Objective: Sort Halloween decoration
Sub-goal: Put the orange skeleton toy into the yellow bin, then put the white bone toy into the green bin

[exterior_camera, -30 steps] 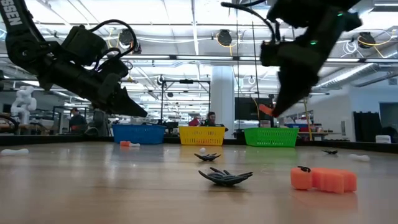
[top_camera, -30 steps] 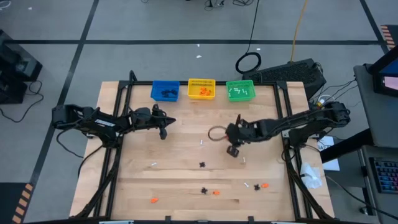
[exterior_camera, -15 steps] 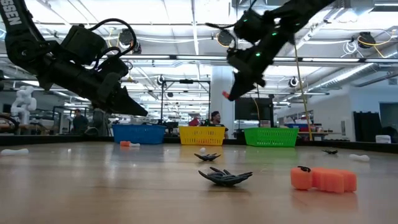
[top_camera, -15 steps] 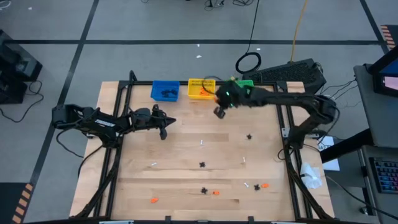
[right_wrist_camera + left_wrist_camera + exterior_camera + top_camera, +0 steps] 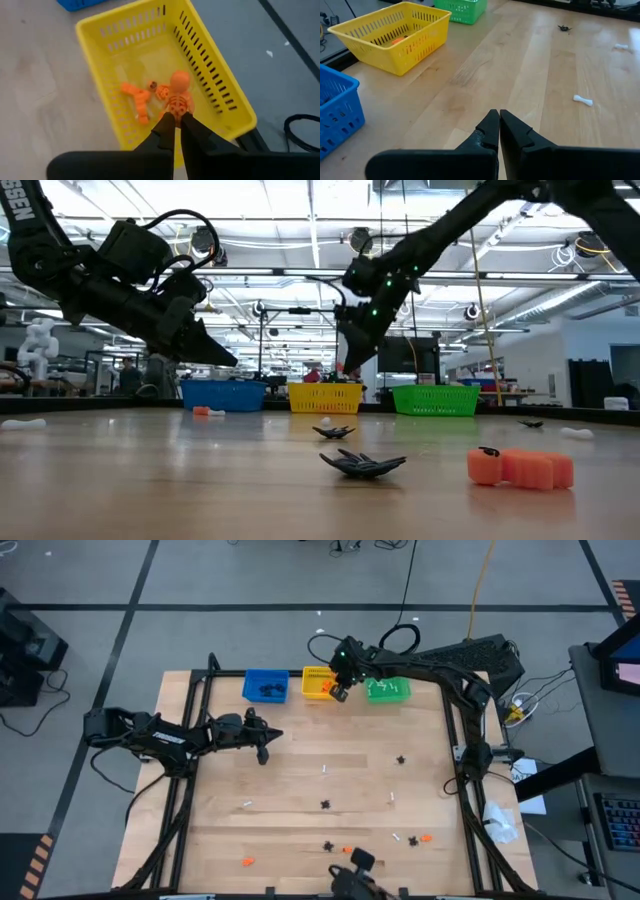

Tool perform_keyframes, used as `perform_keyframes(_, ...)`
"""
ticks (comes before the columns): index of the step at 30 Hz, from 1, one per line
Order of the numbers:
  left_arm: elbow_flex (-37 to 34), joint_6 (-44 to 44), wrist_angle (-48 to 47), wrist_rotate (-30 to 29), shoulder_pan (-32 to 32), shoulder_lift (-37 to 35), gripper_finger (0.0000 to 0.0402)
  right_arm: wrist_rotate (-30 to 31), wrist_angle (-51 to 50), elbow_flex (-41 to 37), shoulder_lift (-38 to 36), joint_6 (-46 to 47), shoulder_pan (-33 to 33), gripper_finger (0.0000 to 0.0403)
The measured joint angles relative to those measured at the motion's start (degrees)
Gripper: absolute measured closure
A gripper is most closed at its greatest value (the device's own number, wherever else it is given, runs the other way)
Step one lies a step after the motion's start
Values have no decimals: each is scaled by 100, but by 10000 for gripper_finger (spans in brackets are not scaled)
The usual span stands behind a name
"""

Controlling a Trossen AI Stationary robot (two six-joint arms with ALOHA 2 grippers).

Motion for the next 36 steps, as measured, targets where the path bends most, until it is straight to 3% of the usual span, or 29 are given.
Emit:
perform_keyframes(11,-1,2,-2,0,0,0,396,-134,229,111,585,97,-194,393)
perform_keyframes(21,0,-1,-5,0,-4,0,396,-134,210,118,416,34,-40,286)
perform_keyframes(24,0,0,-14,0,-4,0,396,-127,170,118,247,-43,65,275)
perform_keyframes(28,0,-2,-48,1,-34,0,396,-127,131,92,-16,-85,259,305)
perform_keyframes(33,-2,0,-50,2,-72,0,396,-128,631,-418,-376,-89,627,387)
perform_keyframes(36,-1,3,-55,2,-71,0,396,-114,1273,-1004,-615,58,876,394)
